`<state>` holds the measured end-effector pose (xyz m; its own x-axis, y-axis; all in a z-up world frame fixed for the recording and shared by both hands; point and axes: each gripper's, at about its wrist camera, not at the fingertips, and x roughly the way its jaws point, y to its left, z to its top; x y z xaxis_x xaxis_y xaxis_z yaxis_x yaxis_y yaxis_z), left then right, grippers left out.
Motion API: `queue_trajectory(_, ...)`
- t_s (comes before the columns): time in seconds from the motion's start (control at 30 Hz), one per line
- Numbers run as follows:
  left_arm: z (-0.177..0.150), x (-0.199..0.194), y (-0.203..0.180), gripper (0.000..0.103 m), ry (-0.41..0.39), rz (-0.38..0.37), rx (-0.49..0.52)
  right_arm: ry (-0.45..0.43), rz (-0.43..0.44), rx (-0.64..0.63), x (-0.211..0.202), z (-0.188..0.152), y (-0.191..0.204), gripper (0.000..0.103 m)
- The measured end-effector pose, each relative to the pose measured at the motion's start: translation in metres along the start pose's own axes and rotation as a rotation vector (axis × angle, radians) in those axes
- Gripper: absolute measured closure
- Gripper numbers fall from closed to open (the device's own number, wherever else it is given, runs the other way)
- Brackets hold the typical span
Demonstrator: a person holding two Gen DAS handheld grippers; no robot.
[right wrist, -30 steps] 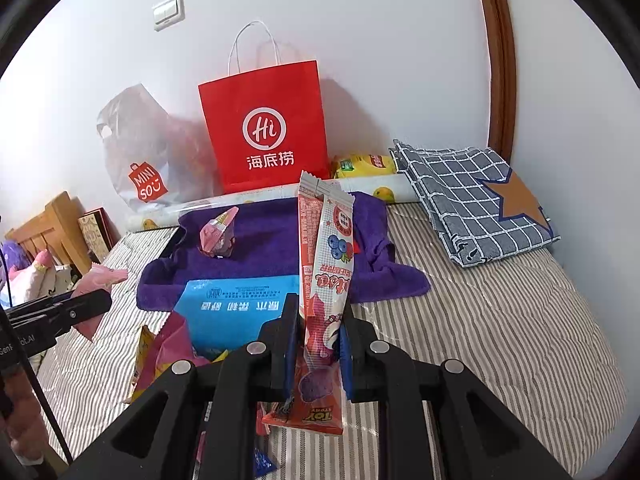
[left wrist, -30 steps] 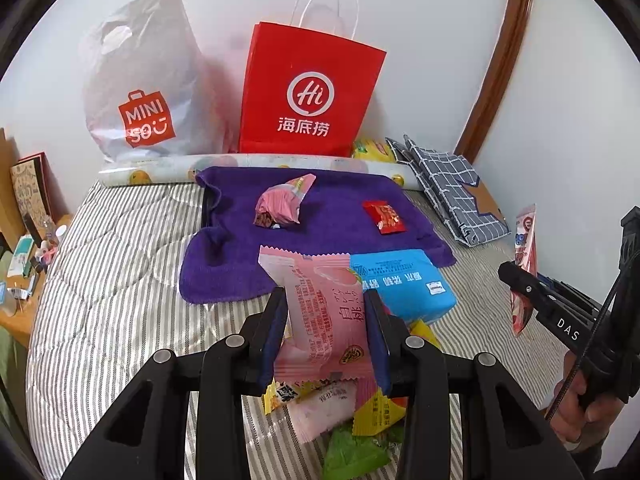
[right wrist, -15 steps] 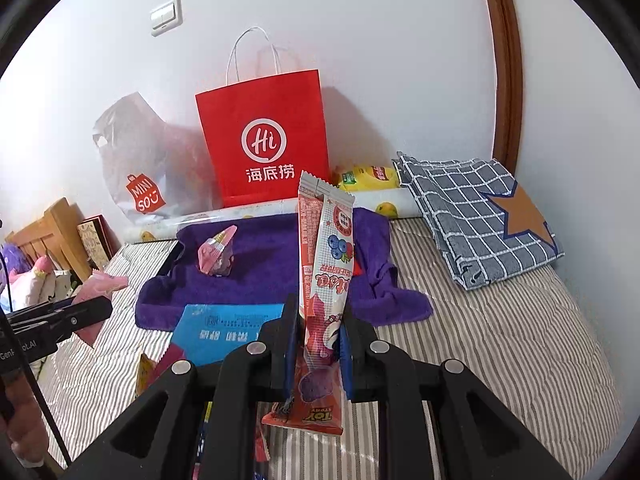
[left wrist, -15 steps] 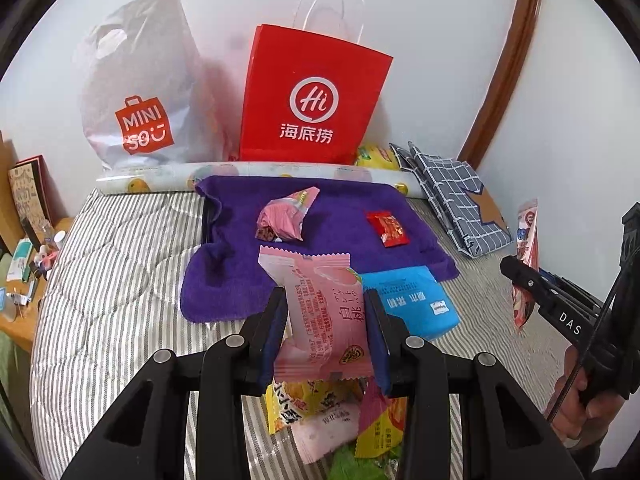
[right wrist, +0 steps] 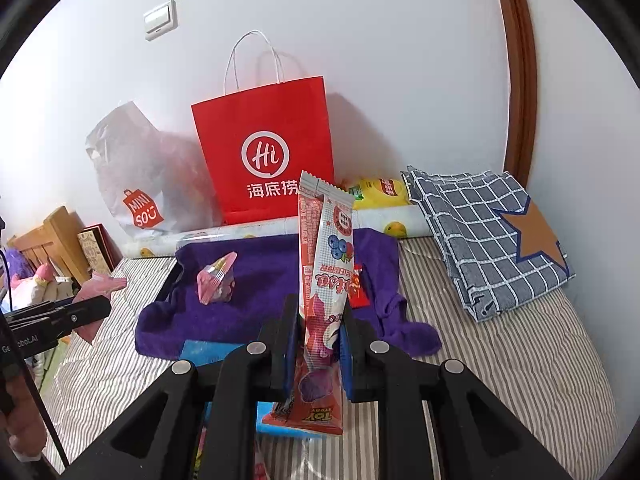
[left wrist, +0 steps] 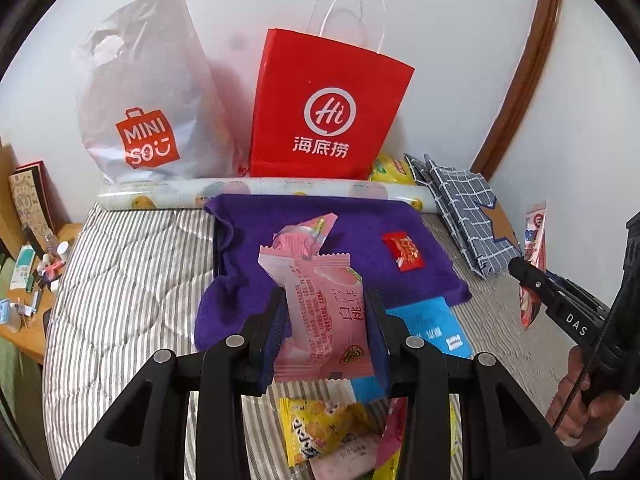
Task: Organize snacks
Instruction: 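Carry the stick packet with the right tool while the left tool carries the pink snack over the purple towel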
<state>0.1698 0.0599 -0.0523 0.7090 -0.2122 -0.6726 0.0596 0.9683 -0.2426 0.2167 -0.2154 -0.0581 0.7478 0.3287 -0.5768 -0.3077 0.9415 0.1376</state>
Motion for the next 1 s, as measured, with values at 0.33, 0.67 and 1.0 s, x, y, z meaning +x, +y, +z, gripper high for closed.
queue_trajectory(0.33,0.034,0.017,0.011,0.065,0.011,0.032,-0.002,0.004,0.001,0.001,0.024,0.020,-0.009,0.086)
queue_trajectory(0.67,0.058,0.055,0.039,0.065,0.066,0.013,-0.062,0.051,0.012,-0.004,0.071,0.041,-0.020,0.086)
queue_trajectory(1.0,0.058,0.094,0.054,0.065,0.105,0.014,-0.065,0.143,0.040,0.012,0.126,0.034,-0.030,0.086)
